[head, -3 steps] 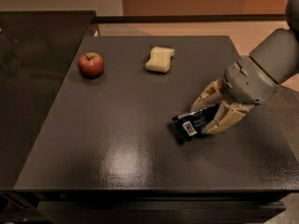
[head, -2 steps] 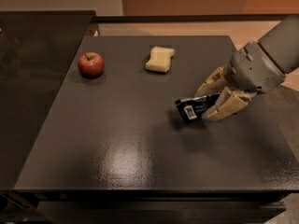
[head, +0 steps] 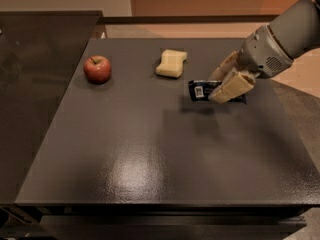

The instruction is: Move rxbar blueberry near sponge

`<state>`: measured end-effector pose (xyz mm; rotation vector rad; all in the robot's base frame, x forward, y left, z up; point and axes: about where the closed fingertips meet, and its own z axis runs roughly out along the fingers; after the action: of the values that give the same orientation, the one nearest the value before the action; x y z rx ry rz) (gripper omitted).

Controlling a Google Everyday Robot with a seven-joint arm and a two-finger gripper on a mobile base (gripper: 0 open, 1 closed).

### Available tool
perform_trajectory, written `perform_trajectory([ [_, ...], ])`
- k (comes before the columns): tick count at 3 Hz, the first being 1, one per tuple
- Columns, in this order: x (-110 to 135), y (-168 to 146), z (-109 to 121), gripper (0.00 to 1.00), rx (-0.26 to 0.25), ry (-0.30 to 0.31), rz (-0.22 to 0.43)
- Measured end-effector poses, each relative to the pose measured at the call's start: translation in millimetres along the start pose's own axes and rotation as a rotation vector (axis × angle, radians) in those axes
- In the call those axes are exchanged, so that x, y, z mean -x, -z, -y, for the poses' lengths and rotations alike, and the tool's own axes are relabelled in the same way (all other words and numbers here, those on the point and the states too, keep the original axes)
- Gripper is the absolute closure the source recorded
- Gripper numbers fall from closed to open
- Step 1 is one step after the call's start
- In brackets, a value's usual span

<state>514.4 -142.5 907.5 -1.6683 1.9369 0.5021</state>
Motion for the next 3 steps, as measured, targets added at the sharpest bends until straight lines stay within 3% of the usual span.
perform_trajectory([
  [1, 4, -3, 35, 1.0, -0.037, -0.079, 0.005],
  [3, 10, -17, 99, 1.0, -0.085, -0.168, 0.016],
])
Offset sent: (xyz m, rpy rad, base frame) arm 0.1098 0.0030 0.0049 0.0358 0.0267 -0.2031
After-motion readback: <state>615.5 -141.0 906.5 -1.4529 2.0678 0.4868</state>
